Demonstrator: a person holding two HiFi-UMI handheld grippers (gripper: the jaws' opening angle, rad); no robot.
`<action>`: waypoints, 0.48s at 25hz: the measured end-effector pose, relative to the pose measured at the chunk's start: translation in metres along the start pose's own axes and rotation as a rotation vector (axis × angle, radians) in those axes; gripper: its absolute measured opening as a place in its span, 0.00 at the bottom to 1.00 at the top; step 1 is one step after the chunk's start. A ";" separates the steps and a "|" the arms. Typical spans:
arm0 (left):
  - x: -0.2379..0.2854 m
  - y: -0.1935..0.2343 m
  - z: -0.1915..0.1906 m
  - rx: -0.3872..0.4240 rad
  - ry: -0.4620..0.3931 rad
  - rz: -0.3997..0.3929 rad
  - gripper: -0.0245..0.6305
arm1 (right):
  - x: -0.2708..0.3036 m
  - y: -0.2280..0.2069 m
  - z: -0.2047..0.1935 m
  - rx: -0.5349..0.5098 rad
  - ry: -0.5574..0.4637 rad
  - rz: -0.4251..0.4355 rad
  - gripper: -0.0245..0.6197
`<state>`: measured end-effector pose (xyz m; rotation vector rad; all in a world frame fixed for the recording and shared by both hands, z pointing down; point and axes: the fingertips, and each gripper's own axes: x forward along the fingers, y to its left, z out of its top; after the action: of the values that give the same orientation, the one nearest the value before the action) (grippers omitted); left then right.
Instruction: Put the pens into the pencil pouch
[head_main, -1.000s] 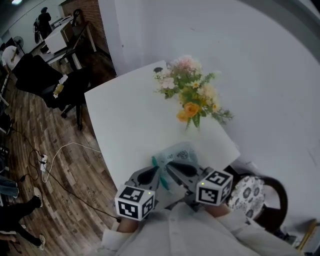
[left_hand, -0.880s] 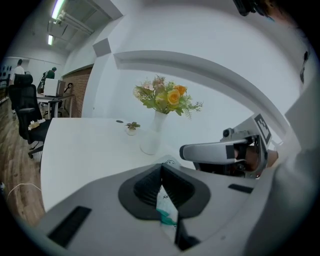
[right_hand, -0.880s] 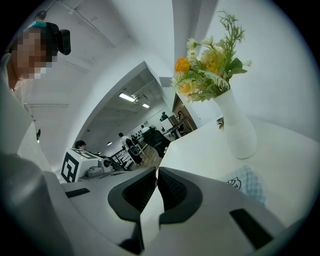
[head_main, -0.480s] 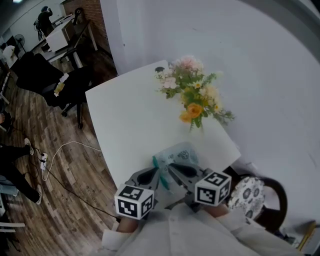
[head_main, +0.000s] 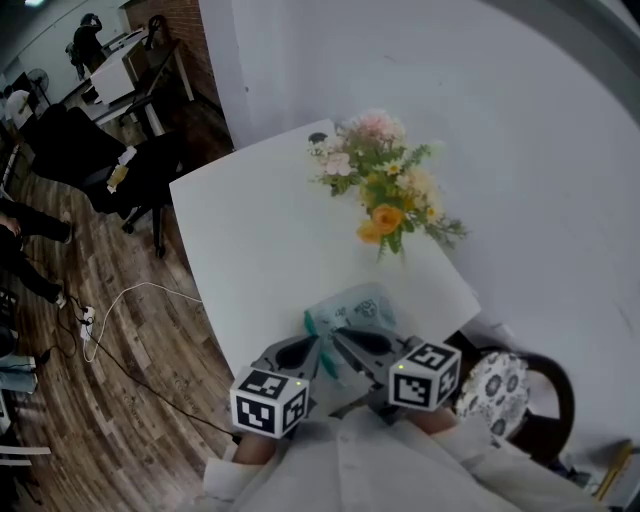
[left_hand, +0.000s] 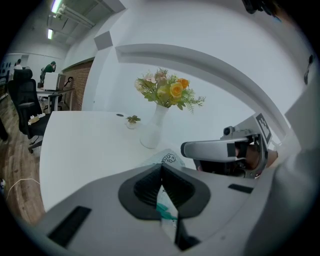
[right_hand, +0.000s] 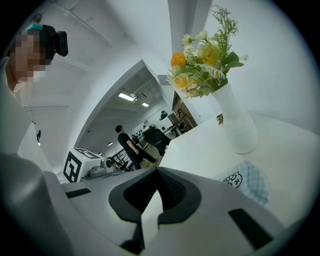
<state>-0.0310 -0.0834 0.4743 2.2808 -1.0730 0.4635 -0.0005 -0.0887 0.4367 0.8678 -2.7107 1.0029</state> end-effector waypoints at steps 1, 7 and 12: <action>0.000 0.000 0.000 -0.001 0.000 -0.002 0.05 | 0.000 0.000 0.000 -0.001 0.000 -0.003 0.05; -0.001 -0.003 0.000 -0.005 -0.002 -0.012 0.05 | 0.000 0.001 -0.001 0.002 0.002 -0.009 0.05; 0.000 -0.003 0.000 -0.002 -0.001 -0.012 0.05 | 0.000 0.002 -0.002 0.005 0.006 0.001 0.05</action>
<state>-0.0289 -0.0822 0.4732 2.2844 -1.0593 0.4562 -0.0023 -0.0865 0.4366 0.8632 -2.7053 1.0112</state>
